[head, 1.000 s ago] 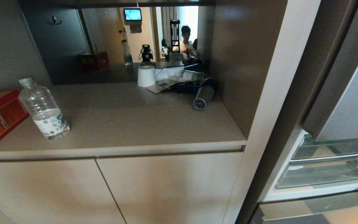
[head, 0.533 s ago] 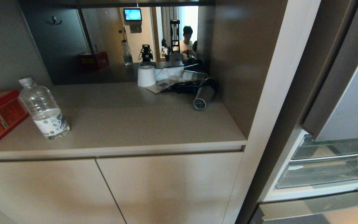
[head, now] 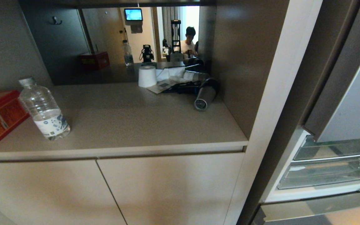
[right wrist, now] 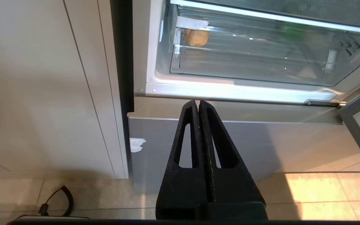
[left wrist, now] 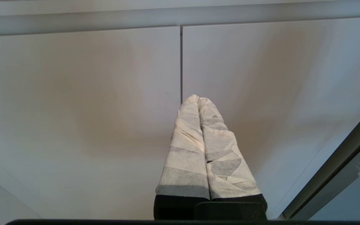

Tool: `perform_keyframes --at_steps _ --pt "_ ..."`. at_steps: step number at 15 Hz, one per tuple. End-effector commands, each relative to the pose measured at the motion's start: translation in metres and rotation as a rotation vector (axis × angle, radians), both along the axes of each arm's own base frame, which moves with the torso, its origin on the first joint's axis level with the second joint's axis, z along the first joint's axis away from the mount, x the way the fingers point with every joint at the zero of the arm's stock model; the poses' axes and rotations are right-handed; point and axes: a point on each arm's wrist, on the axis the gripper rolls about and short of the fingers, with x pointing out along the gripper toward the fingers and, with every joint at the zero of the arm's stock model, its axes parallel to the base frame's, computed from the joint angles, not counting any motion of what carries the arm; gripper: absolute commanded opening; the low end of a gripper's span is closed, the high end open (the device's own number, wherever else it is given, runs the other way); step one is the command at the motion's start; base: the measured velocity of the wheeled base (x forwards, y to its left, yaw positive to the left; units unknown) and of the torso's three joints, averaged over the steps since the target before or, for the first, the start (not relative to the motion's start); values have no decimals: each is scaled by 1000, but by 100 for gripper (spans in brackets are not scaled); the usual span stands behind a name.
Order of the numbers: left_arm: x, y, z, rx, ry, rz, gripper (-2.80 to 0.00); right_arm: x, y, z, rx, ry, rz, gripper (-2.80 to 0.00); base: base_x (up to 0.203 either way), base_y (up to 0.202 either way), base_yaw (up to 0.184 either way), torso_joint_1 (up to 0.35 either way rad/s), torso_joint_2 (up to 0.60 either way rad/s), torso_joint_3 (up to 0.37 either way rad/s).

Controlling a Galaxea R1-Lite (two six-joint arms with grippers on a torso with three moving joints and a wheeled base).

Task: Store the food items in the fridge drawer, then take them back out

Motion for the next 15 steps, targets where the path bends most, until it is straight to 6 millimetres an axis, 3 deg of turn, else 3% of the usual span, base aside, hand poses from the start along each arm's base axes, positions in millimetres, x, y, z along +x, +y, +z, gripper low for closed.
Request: perform_keyframes --at_steps 1,4,8,15 --pt "0 0 0 0 1 0 -280 0 0 -9 -9 33 10 -280 0 0 0 0 0 0" --pt "0 0 0 0 1 0 -280 0 0 -9 -14 27 76 -280 0 0 0 0 0 0" --pt "0 0 0 0 1 -1 -280 -3 -1 -9 110 -15 -3 -280 0 0 0 0 0 0" --pt "0 0 0 -1 1 -1 -280 -21 0 -12 51 -248 77 -280 0 0 0 0 0 0"
